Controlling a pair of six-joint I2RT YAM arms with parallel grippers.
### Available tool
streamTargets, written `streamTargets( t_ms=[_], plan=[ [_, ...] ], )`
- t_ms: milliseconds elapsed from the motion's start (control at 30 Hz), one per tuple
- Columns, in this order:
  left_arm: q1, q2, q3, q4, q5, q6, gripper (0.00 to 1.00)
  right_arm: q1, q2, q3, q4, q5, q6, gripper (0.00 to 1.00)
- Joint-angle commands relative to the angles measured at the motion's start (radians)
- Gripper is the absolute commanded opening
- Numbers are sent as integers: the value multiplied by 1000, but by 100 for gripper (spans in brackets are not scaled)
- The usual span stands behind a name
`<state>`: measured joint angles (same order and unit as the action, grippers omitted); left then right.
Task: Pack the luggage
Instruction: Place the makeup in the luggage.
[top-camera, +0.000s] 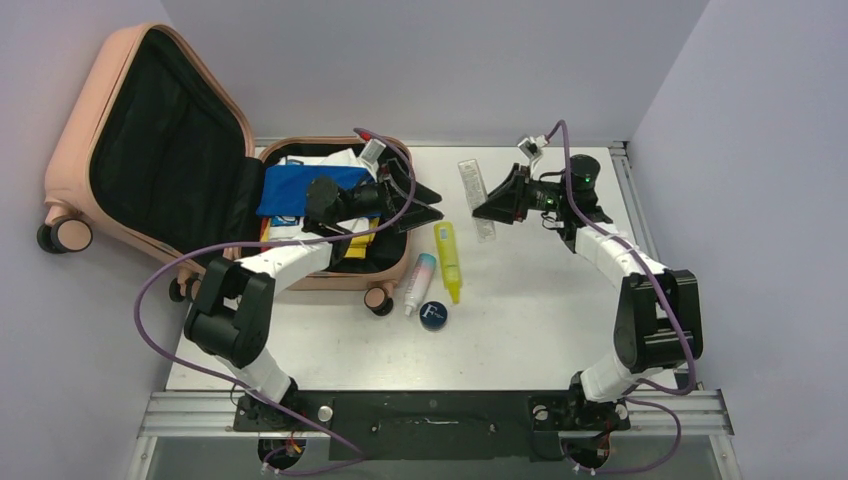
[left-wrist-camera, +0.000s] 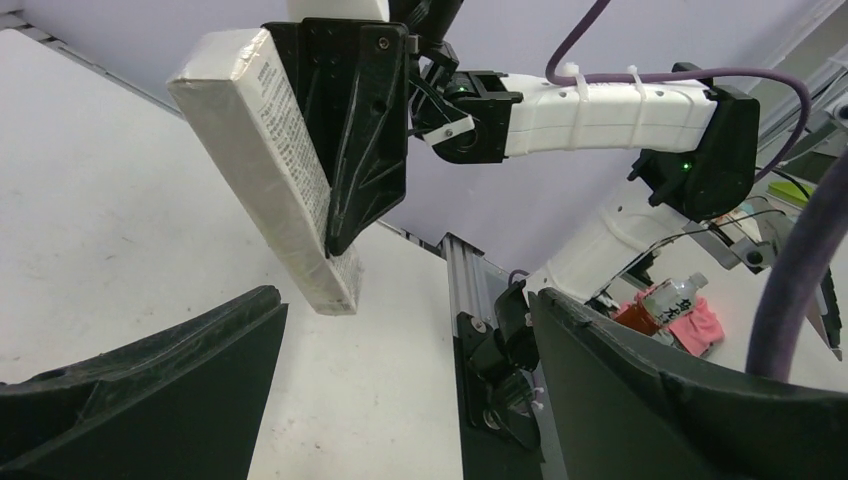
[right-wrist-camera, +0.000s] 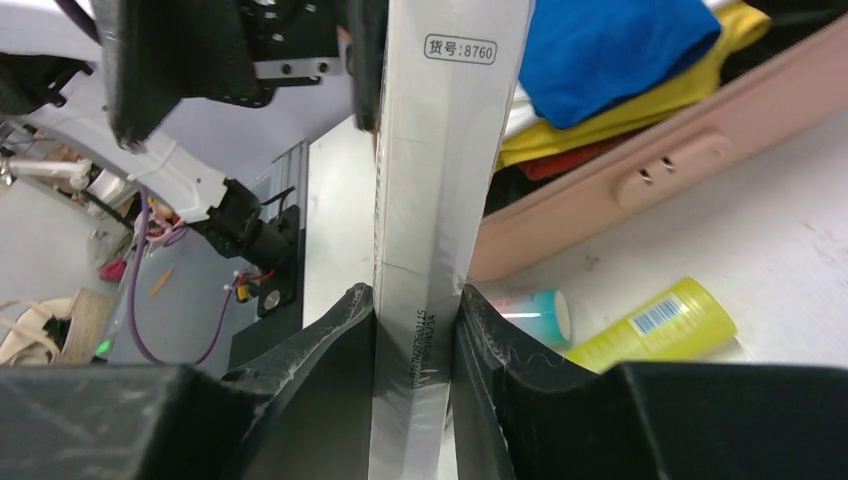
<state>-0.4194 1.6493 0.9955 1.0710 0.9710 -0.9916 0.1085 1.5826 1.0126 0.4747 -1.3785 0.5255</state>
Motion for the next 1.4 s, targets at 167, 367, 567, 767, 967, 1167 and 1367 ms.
streamTargets(
  t_ms=[167, 367, 567, 767, 967, 1167, 1367],
  plan=[
    [-39, 45, 12, 41, -6, 31, 96, 101, -76, -10, 85, -68, -18, 14],
    [-39, 44, 1, 52, -13, 41, 96, 172, -67, -4, 47, -77, -50, 15],
    [-39, 50, 4, 58, -5, 36, 91, 201, -27, 13, 7, -87, -78, 15],
    [-38, 70, 23, 84, 2, 0, 70, 233, -15, 18, -5, -82, -92, 15],
    [-38, 73, 18, 76, 2, 3, 43, 231, -16, 23, -10, -77, -100, 15],
    [-30, 56, 23, 41, 4, 8, 25, 214, -24, 21, -32, -57, -117, 61],
    [25, 6, 34, -50, 14, 37, 23, 126, -18, 75, -253, 9, -250, 90]
  ],
)
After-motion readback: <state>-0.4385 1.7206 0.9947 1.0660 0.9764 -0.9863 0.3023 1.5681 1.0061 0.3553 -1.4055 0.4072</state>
